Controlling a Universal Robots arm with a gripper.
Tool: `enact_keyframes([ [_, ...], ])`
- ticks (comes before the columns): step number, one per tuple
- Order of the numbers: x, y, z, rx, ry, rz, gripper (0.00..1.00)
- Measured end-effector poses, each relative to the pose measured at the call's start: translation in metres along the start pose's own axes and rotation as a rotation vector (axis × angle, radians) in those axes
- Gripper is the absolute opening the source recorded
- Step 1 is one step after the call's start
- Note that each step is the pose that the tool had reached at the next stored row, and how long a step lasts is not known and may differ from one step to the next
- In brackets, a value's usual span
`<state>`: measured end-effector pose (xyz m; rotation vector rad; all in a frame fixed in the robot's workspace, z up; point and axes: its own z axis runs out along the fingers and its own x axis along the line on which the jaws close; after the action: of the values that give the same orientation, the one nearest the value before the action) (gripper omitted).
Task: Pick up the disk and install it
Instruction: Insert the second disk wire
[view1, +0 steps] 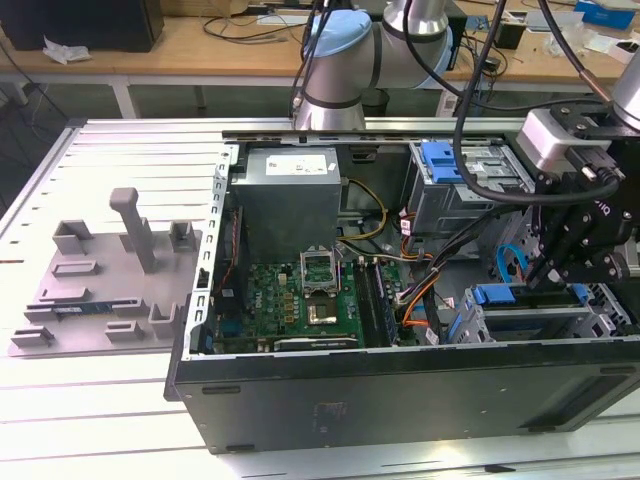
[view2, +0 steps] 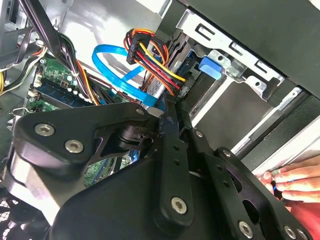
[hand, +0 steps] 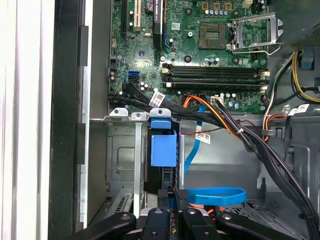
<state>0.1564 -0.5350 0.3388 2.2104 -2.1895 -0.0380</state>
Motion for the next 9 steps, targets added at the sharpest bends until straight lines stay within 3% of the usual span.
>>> enact_keyframes([
  [9,0.0,0.0,0.001,0.0,-0.0007,0.0,0.17],
])
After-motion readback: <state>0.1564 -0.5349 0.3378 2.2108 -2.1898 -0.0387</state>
